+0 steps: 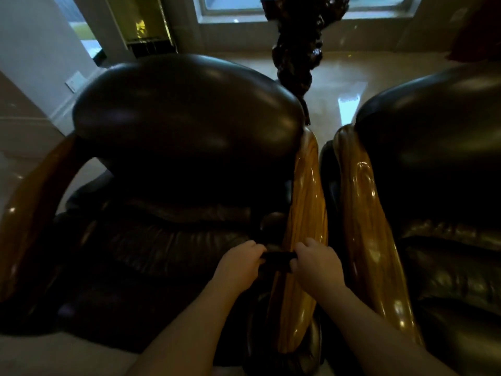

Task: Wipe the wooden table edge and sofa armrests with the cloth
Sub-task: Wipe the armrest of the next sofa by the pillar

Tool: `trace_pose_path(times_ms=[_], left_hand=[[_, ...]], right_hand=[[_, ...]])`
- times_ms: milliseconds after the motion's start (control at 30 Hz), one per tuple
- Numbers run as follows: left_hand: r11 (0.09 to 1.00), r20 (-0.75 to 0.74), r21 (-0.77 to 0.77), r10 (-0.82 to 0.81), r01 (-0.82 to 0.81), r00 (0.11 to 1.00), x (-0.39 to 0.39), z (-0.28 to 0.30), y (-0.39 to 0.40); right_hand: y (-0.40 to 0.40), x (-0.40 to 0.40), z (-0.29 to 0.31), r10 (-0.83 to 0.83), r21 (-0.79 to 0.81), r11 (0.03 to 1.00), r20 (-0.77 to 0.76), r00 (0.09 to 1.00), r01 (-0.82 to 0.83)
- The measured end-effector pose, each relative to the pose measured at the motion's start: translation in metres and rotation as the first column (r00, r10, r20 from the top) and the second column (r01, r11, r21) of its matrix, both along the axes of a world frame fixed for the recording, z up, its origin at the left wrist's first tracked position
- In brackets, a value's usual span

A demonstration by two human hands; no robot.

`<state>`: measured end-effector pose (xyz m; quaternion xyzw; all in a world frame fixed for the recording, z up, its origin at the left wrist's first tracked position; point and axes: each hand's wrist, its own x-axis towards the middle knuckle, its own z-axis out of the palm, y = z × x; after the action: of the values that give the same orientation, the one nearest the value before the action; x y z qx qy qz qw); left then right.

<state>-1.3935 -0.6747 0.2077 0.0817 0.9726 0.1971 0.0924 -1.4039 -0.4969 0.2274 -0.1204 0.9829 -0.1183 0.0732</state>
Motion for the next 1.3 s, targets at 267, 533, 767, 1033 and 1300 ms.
trace_pose_path(times_ms=[267, 533, 767, 1033, 1300], left_hand=[[0.998, -0.171, -0.054, 0.019, -0.028, 0.985, 0.049, 0.06, -0.088], [0.971, -0.273, -0.176, 0.112, -0.164, 0.956, 0.14, 0.106, -0.232], [0.907, -0.284, -0.292, 0.221, -0.304, 0.933, 0.207, 0.12, -0.365], [0.852, -0.269, -0.272, 0.379, -0.448, 0.885, 0.232, 0.114, -0.474], [0.847, -0.068, -0.238, 0.474, -0.476, 0.878, 0.226, 0.079, -0.605]], right_hand=[[-0.097, 0.031, 0.058, 0.172, 0.193, 0.971, -0.161, 0.972, -0.14], [-0.261, 0.108, 0.092, 0.263, 0.248, 0.946, -0.225, 0.938, -0.206], [-0.397, 0.159, 0.107, 0.415, 0.19, 0.906, -0.213, 0.884, -0.379], [-0.515, 0.161, 0.094, 0.551, 0.099, 0.834, -0.185, 0.814, -0.543], [-0.645, 0.136, 0.045, 0.69, 0.139, 0.72, -0.051, 0.722, -0.679]])
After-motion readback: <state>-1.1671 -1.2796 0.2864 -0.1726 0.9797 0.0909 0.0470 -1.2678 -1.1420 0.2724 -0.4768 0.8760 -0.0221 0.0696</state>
